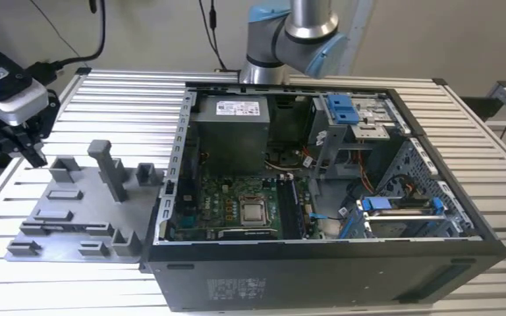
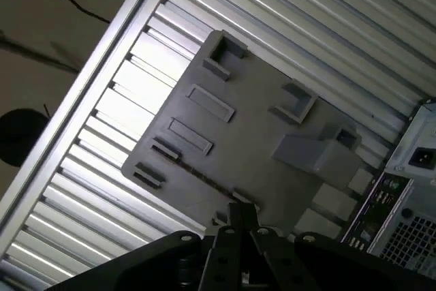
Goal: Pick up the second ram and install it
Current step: 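Pick up the second ram and move it above second insertion slot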
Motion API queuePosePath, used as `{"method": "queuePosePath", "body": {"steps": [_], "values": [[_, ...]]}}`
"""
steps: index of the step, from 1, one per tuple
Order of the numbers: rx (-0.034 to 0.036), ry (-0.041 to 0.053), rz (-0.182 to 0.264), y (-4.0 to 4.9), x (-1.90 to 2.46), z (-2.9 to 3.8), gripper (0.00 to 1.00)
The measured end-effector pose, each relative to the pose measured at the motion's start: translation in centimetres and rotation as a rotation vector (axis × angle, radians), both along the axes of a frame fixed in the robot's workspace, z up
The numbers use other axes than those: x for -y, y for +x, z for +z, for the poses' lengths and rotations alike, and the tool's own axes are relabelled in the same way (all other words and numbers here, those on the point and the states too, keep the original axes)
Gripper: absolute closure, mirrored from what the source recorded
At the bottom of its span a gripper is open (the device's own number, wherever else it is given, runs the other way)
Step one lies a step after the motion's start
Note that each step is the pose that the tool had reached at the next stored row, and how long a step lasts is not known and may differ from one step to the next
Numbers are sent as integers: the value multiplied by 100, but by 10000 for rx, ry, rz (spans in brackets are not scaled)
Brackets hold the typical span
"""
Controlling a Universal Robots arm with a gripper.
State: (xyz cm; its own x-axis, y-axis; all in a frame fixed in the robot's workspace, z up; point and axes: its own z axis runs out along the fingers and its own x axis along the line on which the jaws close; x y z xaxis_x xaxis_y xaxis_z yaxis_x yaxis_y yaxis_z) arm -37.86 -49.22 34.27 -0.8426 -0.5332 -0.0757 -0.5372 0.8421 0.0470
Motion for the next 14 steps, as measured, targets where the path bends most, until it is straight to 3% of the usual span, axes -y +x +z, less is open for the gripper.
{"method": "queuePosePath", "body": {"steps": [14], "values": [[-3, -2, 2550, 0, 0, -87, 89]]}}
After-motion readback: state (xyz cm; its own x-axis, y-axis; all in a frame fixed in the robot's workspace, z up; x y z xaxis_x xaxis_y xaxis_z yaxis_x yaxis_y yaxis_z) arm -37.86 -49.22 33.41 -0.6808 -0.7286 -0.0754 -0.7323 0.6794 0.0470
